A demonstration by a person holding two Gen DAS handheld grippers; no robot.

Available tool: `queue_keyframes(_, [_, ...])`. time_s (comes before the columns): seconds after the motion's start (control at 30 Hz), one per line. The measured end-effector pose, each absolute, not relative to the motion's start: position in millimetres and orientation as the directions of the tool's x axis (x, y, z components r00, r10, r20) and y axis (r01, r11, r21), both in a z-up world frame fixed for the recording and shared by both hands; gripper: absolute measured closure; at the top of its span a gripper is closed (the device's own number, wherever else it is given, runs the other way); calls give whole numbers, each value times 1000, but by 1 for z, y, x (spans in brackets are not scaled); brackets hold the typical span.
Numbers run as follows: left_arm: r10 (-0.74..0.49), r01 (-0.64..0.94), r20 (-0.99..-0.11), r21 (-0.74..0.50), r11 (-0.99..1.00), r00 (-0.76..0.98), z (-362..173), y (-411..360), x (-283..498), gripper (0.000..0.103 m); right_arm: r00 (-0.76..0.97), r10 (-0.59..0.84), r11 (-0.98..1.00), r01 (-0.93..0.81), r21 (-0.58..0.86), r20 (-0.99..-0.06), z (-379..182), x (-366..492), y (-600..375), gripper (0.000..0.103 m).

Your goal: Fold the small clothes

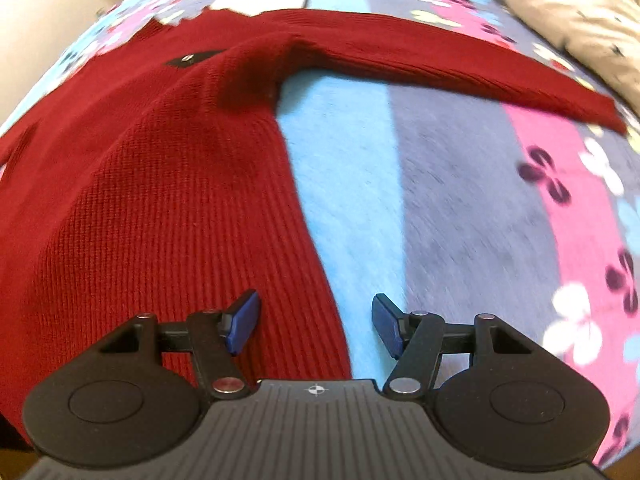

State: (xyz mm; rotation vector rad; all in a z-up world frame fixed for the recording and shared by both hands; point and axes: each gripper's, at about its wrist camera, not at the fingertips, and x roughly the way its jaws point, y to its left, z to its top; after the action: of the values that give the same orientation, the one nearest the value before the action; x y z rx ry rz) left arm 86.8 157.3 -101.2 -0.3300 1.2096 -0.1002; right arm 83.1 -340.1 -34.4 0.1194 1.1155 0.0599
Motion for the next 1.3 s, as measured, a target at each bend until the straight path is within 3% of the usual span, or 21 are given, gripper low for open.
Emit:
queue_keyframes(0.17, [-261,-77,-907,-302,950,330,-108,154,81,65,458,126,979,89,186,-880,-40,64,-347,53])
queue_keyframes(0.27, [-247,-67,-911,-283,957,329,-109,149,80,66,482,156,961,127,245,-862,-39,59,-348,77])
queue_keyframes(0.3, [-241,-58,-912,-275,960,332,-108,147,79,71,493,156,959,132,251,-856,-37,56,-348,89])
queue_keyframes(0.33, [-240,-37,-911,-267,963,334,-107,143,77,88,503,160,956,135,259,-850,-34,54,-347,94])
queue_keyframes(0.43, [-244,8,-890,-261,965,385,-93,138,75,92,552,183,937,151,314,-813,-19,40,-349,96])
queue_keyframes(0.57, [-393,28,-721,-461,887,571,-49,165,49,92,755,266,849,112,516,-600,39,-10,-365,97])
queue_keyframes(0.63, [-391,20,-698,-476,879,600,-44,173,38,92,781,266,844,95,528,-566,48,-32,-365,97])
queue_keyframes(0.8, [-286,-60,-843,-350,935,455,-73,163,55,92,578,139,884,294,364,-804,5,-14,-364,97])
queue_keyframes(1.0, [-212,-66,-889,-260,963,406,-85,151,60,89,503,85,920,293,262,-860,-8,-8,-351,95])
queue_keyframes(1.07, [-204,-89,-891,-261,961,406,-86,155,59,87,464,91,927,284,245,-881,-14,-5,-349,89])
queue_keyframes(1.13, [-223,-105,-886,-288,952,407,-84,161,54,75,434,85,939,268,218,-897,-19,-6,-343,77])
queue_keyframes(1.2, [-243,-96,-891,-301,949,384,-88,159,54,75,412,59,947,264,181,-909,-24,-5,-341,59])
queue_keyframes(1.3, [-225,-57,-915,-258,964,335,-98,147,56,75,363,58,950,267,163,-930,-34,-4,-339,56])
